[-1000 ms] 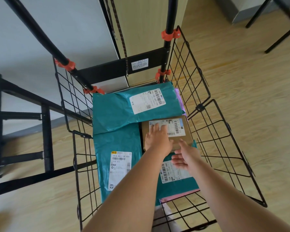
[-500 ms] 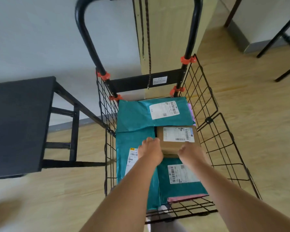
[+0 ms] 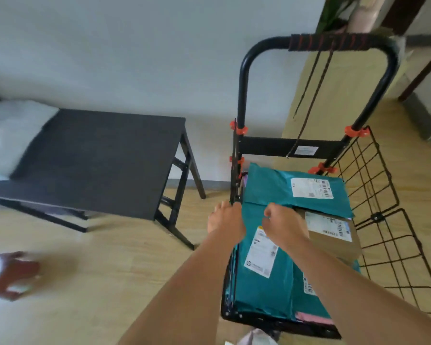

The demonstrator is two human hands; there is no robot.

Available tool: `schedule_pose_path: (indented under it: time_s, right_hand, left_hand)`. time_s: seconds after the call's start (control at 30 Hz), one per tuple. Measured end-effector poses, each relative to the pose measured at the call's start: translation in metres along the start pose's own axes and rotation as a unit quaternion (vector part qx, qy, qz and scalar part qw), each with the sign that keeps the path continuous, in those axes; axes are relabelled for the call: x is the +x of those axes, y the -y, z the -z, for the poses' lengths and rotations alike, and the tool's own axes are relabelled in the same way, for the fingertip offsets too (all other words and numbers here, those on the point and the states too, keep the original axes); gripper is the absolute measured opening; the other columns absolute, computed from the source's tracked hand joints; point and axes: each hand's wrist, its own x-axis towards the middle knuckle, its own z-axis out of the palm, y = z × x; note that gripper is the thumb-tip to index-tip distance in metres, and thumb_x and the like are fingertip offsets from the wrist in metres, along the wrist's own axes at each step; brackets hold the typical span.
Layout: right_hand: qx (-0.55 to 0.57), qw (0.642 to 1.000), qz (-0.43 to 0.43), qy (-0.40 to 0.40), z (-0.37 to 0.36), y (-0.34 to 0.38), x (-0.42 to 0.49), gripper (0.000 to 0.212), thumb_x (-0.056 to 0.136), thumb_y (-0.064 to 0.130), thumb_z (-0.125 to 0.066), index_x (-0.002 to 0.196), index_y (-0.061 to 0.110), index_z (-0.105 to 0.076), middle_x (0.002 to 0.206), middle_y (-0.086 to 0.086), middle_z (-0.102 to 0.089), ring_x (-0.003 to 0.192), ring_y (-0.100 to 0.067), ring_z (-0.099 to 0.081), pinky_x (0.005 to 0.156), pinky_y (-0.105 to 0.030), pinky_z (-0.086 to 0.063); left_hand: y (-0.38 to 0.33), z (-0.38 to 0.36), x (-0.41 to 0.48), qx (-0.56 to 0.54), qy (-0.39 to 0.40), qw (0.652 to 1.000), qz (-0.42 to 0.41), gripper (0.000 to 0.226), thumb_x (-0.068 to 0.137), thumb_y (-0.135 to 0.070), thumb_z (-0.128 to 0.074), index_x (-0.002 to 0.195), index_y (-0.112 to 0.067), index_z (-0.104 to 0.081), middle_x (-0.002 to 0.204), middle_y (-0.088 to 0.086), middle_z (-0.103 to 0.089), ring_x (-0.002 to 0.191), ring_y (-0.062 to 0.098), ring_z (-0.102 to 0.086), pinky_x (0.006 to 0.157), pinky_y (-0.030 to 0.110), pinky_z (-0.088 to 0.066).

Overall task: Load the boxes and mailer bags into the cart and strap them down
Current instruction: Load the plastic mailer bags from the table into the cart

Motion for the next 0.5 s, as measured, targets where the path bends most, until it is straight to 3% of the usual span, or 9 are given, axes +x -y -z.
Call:
schedule_pose_path:
  time_s: [0.13, 0.23, 0.5]
  right_hand:
    - [-0.021, 0.999, 0.049, -0.005, -0.014, 0.071, -0.014, 0.012, 0.094, 0.022, -0.044, 0.095, 0.021, -0.057, 0.097, -0.004, -0.066, 0.087, -0.028, -0.058, 0.068, -0.031, -0.042]
    - [-0.046, 0.996, 0.074, 0.004, -0.028, 0.129, -0.027, 0.016, 0.094, 0.023, -0.044, 0.099, 0.021, -0.06, 0.097, -0.004, -0.065, 0.083, -0.027, -0.055, 0.065, -0.029, -0.039]
    - [-0.084, 0.99, 0.116, 0.021, -0.091, 0.273, -0.059, 0.011, 0.097, 0.023, -0.046, 0.093, 0.023, -0.056, 0.082, 0.004, -0.056, 0.077, -0.019, -0.053, 0.06, -0.028, -0.038]
  left_hand:
    - [0.066, 0.015, -0.019, -0.028, -0.011, 0.999, 0.026, 0.046, 0.095, -0.018, -0.054, 0.14, -0.018, -0.042, 0.142, 0.007, -0.042, 0.13, 0.025, -0.04, 0.106, 0.041, -0.041]
    - [0.117, 0.027, -0.034, -0.032, -0.018, 0.998, 0.043, 0.047, 0.096, -0.016, -0.05, 0.142, -0.018, -0.039, 0.143, 0.008, -0.04, 0.131, 0.027, -0.039, 0.105, 0.042, -0.041]
    - [0.27, 0.065, -0.069, -0.093, -0.024, 0.992, 0.082, 0.048, 0.091, -0.008, -0.046, 0.138, -0.019, -0.043, 0.135, 0.008, -0.041, 0.127, 0.029, -0.04, 0.101, 0.041, -0.043]
